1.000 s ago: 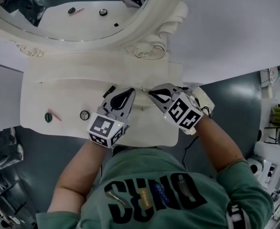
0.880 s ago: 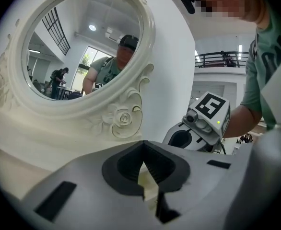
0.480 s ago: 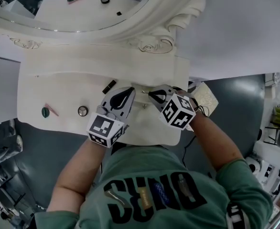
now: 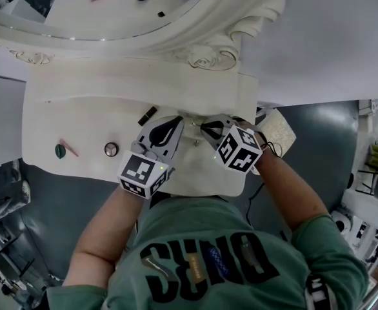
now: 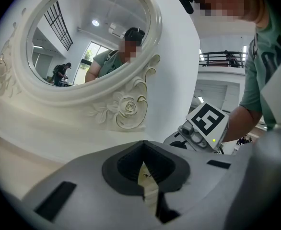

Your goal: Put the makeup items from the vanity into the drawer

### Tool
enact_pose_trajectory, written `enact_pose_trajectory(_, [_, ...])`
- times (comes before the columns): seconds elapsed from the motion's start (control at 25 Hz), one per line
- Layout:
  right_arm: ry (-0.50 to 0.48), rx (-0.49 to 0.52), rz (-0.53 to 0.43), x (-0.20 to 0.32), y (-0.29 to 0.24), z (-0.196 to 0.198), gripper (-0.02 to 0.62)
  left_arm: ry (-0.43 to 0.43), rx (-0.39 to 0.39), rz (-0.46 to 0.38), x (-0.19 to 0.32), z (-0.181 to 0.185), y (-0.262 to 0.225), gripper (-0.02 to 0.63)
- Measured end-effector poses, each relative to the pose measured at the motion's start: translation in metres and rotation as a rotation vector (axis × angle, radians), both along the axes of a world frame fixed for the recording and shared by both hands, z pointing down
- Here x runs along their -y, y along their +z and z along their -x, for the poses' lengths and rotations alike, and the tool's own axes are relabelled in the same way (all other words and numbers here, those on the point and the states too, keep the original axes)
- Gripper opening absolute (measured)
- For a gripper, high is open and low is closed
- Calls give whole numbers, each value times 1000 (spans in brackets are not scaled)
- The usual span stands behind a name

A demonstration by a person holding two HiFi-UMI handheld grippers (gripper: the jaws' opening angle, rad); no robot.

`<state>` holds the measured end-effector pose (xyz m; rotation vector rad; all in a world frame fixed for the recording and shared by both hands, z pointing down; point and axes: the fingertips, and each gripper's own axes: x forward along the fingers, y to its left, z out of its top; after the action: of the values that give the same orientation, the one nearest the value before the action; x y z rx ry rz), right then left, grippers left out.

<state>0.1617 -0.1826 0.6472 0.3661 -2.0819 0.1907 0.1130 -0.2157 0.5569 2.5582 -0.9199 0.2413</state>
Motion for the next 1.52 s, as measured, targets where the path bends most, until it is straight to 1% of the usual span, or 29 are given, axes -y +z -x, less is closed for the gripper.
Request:
enact_pose_trajectory(0.08, [8, 9, 4, 1, -1, 0, 49, -1, -2, 0, 0, 0, 0, 8])
enact_pose_trajectory(0.12, [11, 14, 5, 1, -2, 0, 52, -1, -2, 0, 0, 0, 0, 8])
enact_pose_trajectory(0.6, [34, 54, -20, 3, -18, -1, 51, -7, -8, -9, -4, -2, -4, 8])
enact_pose_trajectory(0.88, [54, 100, -50, 3, -43, 10, 49, -35, -15, -41, -11, 14, -24, 8])
enact_pose_trajectory(1.04, [70, 139, -78, 3, -68, 27, 46, -65, -18, -74, -20, 38, -44, 8])
enact_pose_trajectory(1.16, [87, 177, -101, 1, -94, 44, 44, -95, -21, -102, -29, 65, -65, 8])
enact_pose_trajectory(1.36, [100, 261, -178, 13, -151, 86, 37, -167, -16, -191, -39, 127, -115, 8])
enact_pose_trajectory(1.52, [132, 348, -237, 8, -206, 120, 31, -203, -2, -247, -65, 179, -161, 8])
